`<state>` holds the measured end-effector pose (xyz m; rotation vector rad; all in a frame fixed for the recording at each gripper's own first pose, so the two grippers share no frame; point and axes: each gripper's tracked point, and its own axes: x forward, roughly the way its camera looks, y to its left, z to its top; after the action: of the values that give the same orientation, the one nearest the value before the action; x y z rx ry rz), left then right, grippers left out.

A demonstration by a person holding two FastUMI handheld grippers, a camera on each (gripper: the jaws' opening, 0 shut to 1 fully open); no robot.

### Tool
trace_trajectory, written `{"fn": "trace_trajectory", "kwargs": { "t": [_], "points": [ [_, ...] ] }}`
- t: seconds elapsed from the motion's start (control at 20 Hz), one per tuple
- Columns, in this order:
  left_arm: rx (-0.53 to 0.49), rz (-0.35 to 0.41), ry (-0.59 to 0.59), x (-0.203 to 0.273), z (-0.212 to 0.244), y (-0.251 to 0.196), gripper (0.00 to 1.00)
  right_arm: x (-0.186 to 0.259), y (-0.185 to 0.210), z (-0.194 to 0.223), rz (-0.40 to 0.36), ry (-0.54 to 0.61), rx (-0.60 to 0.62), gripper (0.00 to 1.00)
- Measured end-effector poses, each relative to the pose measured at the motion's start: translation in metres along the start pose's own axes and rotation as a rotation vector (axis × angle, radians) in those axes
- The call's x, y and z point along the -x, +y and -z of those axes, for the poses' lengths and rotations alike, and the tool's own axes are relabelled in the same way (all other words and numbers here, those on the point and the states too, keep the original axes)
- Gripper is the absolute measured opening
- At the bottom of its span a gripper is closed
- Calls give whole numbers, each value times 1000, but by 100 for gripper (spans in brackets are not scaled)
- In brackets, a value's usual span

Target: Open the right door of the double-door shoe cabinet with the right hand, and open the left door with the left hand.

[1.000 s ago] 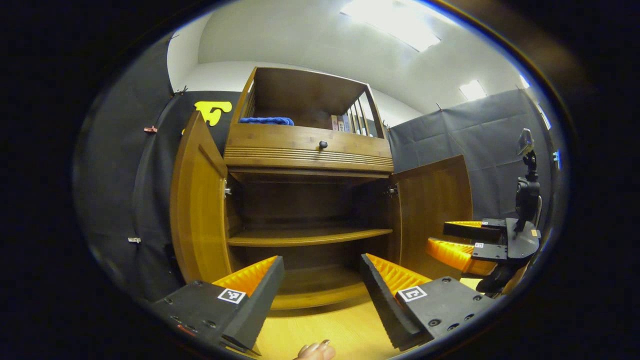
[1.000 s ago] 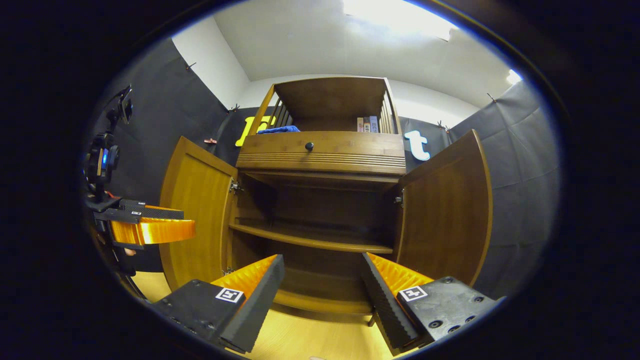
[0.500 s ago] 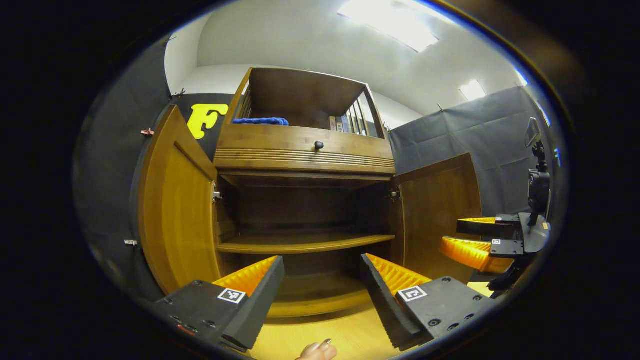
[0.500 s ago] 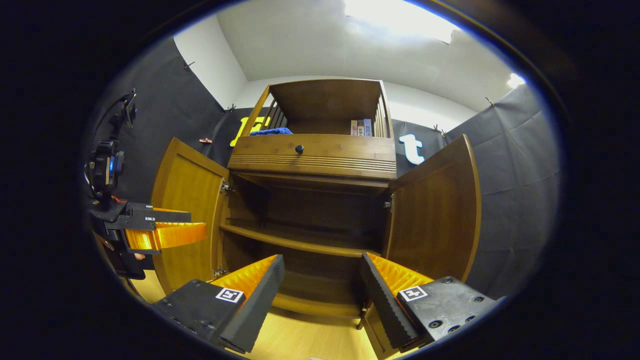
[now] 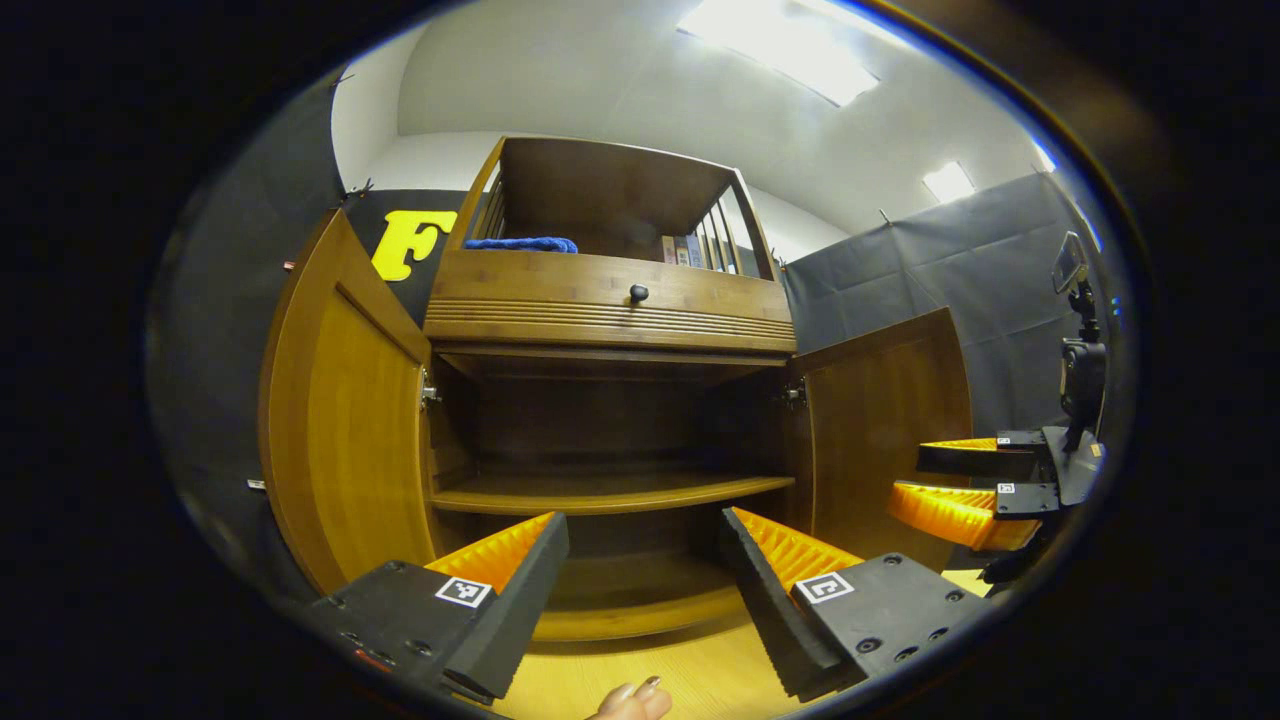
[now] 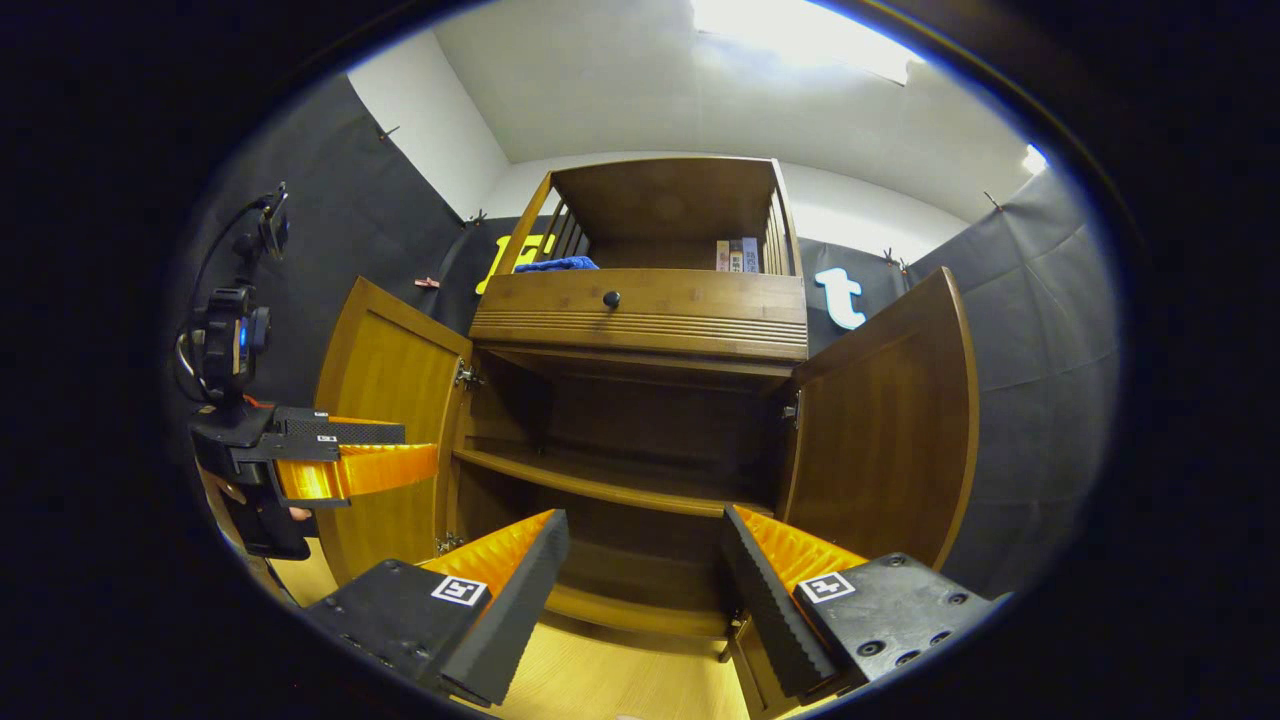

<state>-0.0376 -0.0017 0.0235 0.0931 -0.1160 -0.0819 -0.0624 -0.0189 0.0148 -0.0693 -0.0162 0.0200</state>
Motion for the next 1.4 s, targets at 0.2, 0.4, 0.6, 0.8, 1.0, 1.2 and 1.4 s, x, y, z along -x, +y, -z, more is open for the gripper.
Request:
{"fn": "trace_trajectory", "kwargs": {
  "t": [0.2,0.4,0.6,0.8,1.0,1.2,1.4],
  "points": [
    [3,-28,1,-4,-2,3,94,0,2,-2,-22,-5,2,96],
    [17,-25,-6,-4,-5,4,94,-1,3,-4,-30,-13,-8,97],
    [0,-31,-4,-1,-5,4,94,-2,3,-5,-35,-22,-2,96],
    [-14,-37,-3,2,-4,2,94,-4,4,-4,-48,-27,-14,96],
    [-19,-36,-5,4,-6,-1,94,-6,2,3,-52,-3,-40,97],
    [-17,-43,-5,2,-6,-1,94,-7,-2,2,-48,-3,-34,97],
    [-18,-59,-16,2,-9,2,92,-11,-5,1,-46,-10,-24,96]
  ]
}}
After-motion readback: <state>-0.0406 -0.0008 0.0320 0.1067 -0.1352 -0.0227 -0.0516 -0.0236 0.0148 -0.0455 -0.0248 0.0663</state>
